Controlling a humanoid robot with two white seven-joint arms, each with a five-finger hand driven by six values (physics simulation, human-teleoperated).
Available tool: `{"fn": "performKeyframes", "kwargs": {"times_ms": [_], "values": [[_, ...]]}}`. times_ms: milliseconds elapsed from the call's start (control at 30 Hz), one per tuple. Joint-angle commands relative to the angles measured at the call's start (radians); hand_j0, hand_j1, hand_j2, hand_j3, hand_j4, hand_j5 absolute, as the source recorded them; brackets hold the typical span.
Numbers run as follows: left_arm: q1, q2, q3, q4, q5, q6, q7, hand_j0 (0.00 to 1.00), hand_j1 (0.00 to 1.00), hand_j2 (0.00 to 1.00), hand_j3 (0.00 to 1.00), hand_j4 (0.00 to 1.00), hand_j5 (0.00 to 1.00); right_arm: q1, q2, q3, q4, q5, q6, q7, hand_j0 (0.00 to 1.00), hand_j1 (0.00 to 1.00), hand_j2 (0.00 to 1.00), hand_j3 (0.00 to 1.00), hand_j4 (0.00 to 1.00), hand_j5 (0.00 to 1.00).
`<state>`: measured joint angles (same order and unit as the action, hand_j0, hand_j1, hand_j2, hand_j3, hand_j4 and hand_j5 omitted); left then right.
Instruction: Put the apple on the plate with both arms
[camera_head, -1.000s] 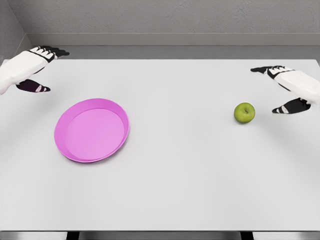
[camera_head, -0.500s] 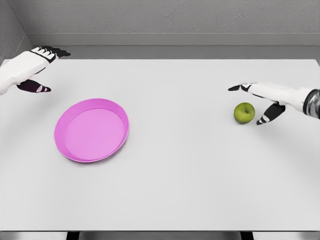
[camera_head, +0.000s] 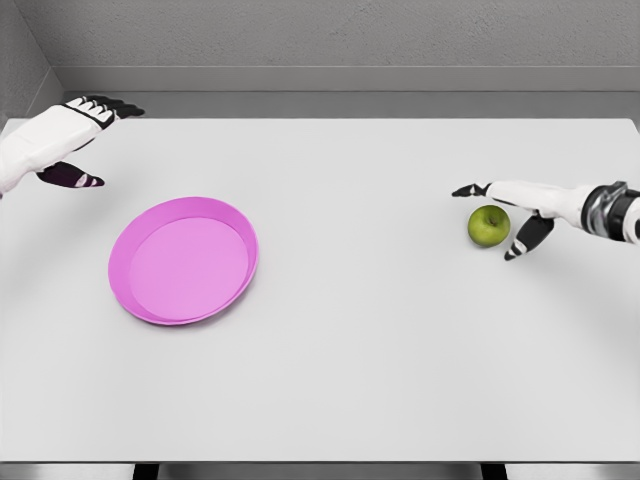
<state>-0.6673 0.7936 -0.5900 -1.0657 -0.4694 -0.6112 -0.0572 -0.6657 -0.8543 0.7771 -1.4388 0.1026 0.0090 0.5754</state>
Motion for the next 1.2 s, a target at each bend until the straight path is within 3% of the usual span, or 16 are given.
{"fn": "performKeyframes", "kwargs": {"times_ms": [0, 167, 400, 500, 600, 700, 867, 1167], "values": [[0.000, -0.001, -0.001, 0.000, 0.006, 0.000, 0.000, 1.00, 1.00, 1.00, 1.00, 1.00, 1.00, 0.000, 0.003, 0.017, 0.003, -0.001, 0.006, 0.000, 1.00, 1.00, 1.00, 1.00, 1.00, 1.00], [0.002, -0.001, -0.001, -0.002, 0.006, 0.000, 0.000, 1.00, 1.00, 1.00, 1.00, 1.00, 1.00, 0.000, 0.003, 0.022, 0.006, -0.003, 0.008, 0.000, 0.98, 0.98, 0.98, 0.98, 0.98, 0.98], [0.003, 0.001, -0.007, -0.016, 0.006, 0.000, 0.000, 1.00, 1.00, 1.00, 1.00, 1.00, 1.00, 0.000, 0.000, 0.033, 0.006, -0.001, 0.006, 0.000, 0.74, 0.74, 0.74, 0.74, 0.74, 0.74], [0.003, 0.002, -0.007, -0.017, 0.006, 0.000, 0.000, 1.00, 1.00, 1.00, 1.00, 1.00, 1.00, 0.002, -0.002, 0.041, 0.008, -0.003, 0.006, 0.000, 0.74, 0.74, 0.74, 0.74, 0.74, 0.74], [0.003, 0.002, -0.008, -0.017, 0.006, 0.000, 0.000, 1.00, 1.00, 1.00, 1.00, 1.00, 1.00, 0.002, -0.002, 0.048, 0.020, -0.001, 0.006, 0.000, 0.67, 0.67, 0.67, 0.67, 0.67, 0.67], [0.003, 0.002, -0.008, -0.017, 0.006, 0.000, 0.000, 1.00, 1.00, 1.00, 1.00, 1.00, 1.00, 0.002, -0.003, 0.048, 0.020, -0.001, 0.005, 0.000, 0.52, 0.52, 0.52, 0.52, 0.52, 0.52], [0.003, 0.002, -0.008, -0.017, 0.006, 0.000, 0.000, 1.00, 1.00, 1.00, 1.00, 1.00, 1.00, 0.002, -0.003, 0.048, 0.017, -0.001, 0.003, 0.000, 0.38, 0.38, 0.38, 0.38, 0.38, 0.38], [0.003, 0.004, -0.008, -0.017, 0.006, 0.000, 0.000, 1.00, 1.00, 1.00, 1.00, 1.00, 1.00, 0.000, -0.009, 0.042, -0.003, 0.002, -0.004, 0.000, 0.33, 0.33, 0.33, 0.33, 0.33, 0.33]]}}
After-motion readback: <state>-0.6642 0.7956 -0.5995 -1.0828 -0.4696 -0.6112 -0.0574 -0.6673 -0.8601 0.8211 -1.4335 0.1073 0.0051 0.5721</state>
